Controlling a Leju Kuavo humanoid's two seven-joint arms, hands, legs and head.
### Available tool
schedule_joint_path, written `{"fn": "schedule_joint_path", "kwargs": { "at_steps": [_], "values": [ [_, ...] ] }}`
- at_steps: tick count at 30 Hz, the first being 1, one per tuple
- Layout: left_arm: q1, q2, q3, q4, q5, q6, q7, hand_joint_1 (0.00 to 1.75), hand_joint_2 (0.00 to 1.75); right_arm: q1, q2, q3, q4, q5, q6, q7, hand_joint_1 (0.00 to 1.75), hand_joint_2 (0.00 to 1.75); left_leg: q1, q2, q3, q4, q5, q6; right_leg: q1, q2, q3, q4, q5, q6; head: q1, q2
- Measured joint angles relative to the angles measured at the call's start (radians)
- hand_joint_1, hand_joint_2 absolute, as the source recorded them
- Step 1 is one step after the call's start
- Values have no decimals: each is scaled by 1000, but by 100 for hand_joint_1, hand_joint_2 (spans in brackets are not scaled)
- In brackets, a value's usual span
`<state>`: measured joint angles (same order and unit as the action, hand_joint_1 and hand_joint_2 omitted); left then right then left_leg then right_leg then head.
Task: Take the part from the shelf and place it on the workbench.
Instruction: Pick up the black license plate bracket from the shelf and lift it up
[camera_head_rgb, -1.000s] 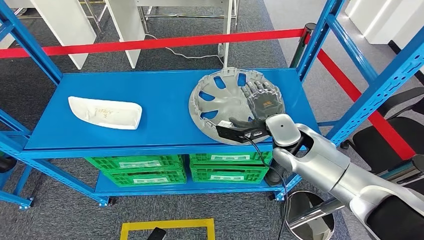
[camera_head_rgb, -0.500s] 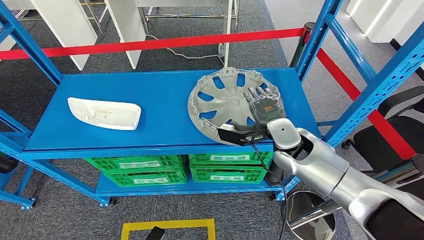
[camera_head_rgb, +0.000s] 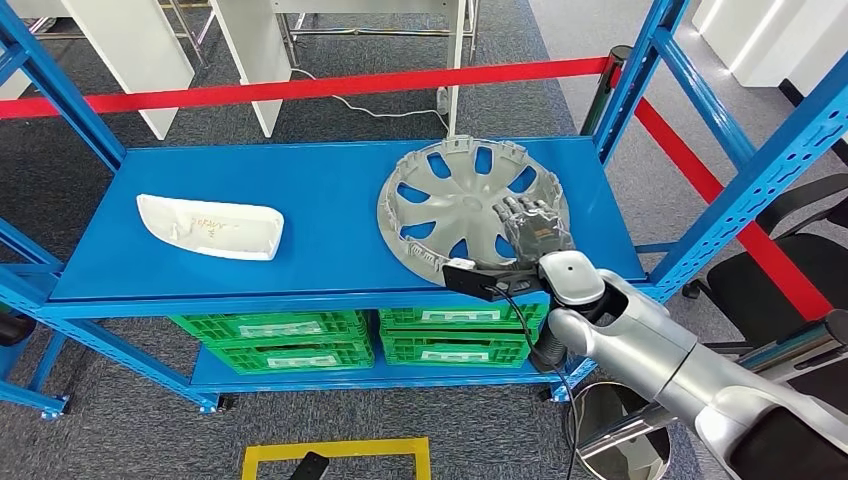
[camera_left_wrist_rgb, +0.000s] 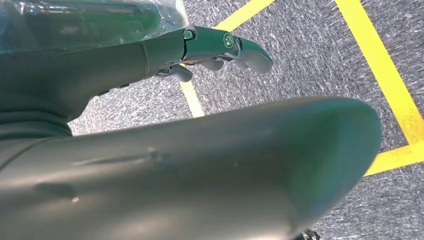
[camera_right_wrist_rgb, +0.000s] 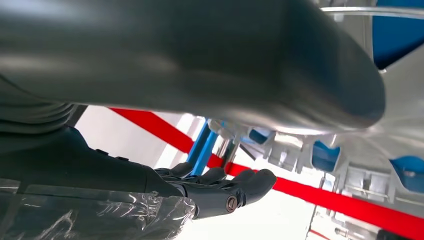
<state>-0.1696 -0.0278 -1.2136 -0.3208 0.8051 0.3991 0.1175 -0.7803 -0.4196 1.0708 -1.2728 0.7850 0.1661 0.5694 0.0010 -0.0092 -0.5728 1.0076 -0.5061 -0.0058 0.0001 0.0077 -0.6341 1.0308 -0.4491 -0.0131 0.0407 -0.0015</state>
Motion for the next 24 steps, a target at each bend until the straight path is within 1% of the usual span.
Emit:
{"fn": "schedule_joint_path", "kwargs": {
  "at_steps": [2, 6, 12, 24],
  "values": [
    [0, 0, 4, 0, -1, 0, 0, 0, 0, 5, 0, -1, 8, -7, -2, -1, 0, 0, 0, 0, 0, 0, 0, 0, 0, 0, 0, 0, 0, 0, 0, 0],
    [0, 0, 7, 0, -8, 1, 0, 0, 0, 12, 2, -2, 26, -30, -9, -8, 0, 175, 0, 0, 0, 0, 0, 0, 0, 0, 0, 0, 0, 0, 0, 0],
    [0, 0, 13, -2, -10, 3, 0, 0, 0, 27, 4, -8, 51, -67, -49, -28, 0, 175, 0, 0, 0, 0, 0, 0, 0, 0, 0, 0, 0, 0, 0, 0],
    [0, 1, 17, -5, -13, 3, 2, 0, 0, 28, 11, -12, 71, -74, -63, -30, 0, 175, 0, 0, 0, 0, 0, 0, 0, 0, 0, 0, 0, 0, 0, 0]
  ]
}}
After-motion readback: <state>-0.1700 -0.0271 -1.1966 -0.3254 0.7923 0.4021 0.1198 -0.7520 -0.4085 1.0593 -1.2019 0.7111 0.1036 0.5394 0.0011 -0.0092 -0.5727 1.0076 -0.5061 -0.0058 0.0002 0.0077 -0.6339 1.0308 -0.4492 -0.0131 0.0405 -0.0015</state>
